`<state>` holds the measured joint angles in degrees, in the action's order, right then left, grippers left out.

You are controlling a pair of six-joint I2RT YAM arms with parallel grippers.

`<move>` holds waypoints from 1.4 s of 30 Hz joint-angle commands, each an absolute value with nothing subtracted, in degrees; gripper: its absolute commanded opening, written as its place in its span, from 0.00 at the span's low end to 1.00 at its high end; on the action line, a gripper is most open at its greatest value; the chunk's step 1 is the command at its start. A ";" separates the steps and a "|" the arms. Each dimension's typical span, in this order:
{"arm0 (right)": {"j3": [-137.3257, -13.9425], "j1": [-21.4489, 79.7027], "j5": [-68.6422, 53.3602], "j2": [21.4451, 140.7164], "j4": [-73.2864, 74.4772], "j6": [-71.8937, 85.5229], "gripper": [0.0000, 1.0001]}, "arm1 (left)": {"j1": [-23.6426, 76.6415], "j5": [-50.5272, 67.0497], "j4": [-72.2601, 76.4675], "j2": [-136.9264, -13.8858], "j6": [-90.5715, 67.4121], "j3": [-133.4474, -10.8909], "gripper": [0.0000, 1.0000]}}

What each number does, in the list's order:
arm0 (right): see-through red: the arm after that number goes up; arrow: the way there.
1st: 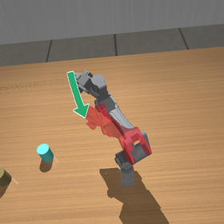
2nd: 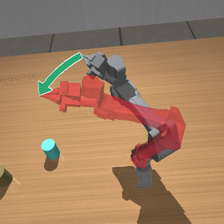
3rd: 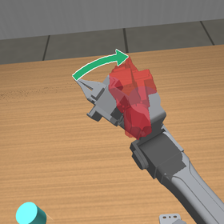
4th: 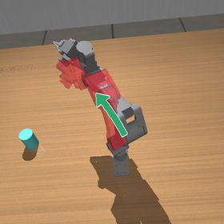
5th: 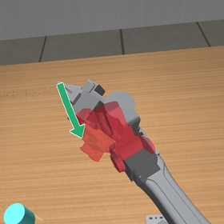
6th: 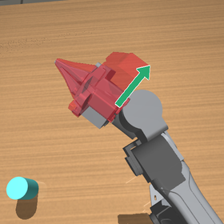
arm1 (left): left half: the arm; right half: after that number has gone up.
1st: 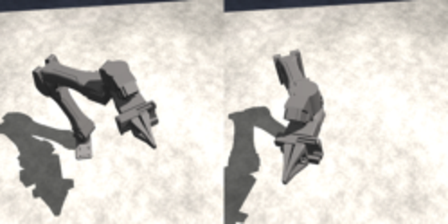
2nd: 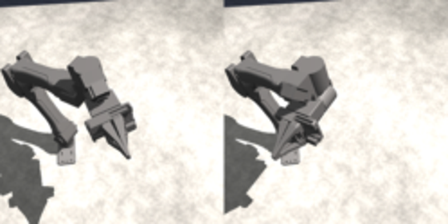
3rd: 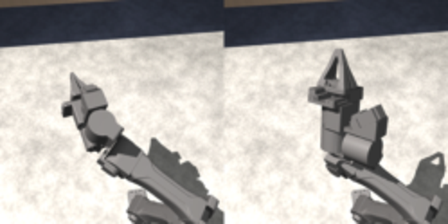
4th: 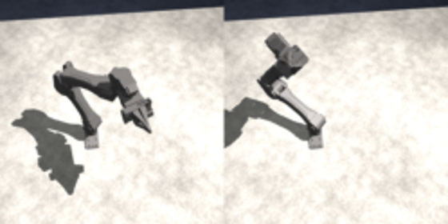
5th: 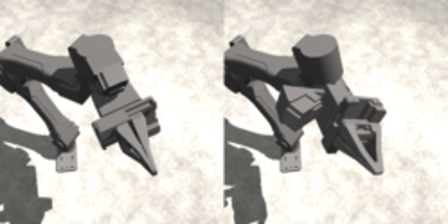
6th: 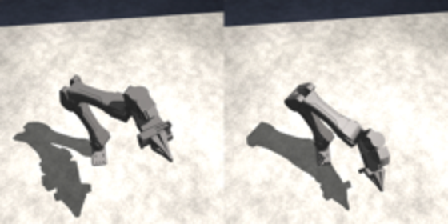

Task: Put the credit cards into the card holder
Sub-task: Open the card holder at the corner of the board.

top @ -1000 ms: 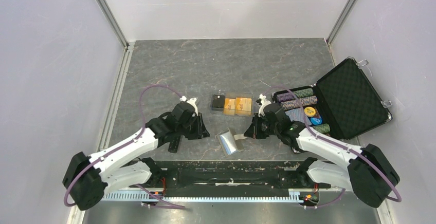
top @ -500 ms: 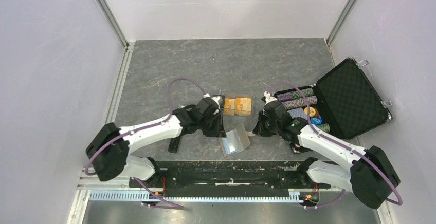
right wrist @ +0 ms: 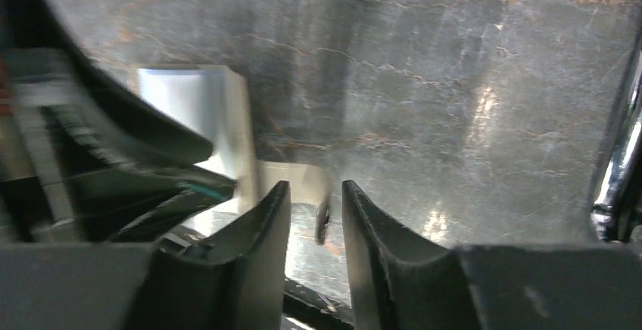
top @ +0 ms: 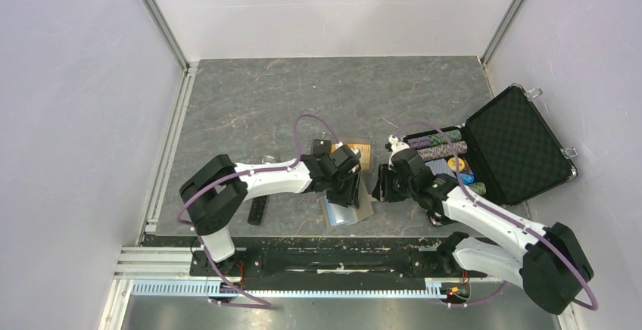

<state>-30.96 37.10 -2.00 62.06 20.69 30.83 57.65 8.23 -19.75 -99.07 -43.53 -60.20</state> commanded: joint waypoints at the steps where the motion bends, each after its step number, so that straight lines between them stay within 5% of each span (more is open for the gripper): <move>1: -32.80 36.96 -4.19 56.50 17.91 29.34 0.42 | 58.15 8.67 -20.98 -101.20 -45.51 -62.47 0.44; 3: -33.29 36.91 -3.72 54.40 17.84 29.32 0.50 | 58.15 8.49 -21.71 -101.74 -45.67 -62.96 0.44; 8: -32.07 36.90 -6.08 51.65 15.03 29.74 0.49 | 58.31 8.44 -23.79 -103.84 -45.54 -64.80 0.41; 16: -28.55 36.91 -14.15 55.44 6.65 32.50 0.13 | 58.47 8.65 -24.97 -105.35 -45.53 -65.73 0.43; 25: -29.21 36.95 -7.31 66.71 14.32 32.78 0.00 | 58.54 9.44 -25.53 -105.13 -45.05 -65.27 0.42; 42: -28.62 38.19 -10.16 74.10 17.75 35.71 0.00 | 58.28 9.04 -22.32 -94.18 -46.22 -55.66 0.40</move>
<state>-29.95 36.93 -10.17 74.04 15.09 34.76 58.02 10.15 -22.85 -98.65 -44.31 -57.71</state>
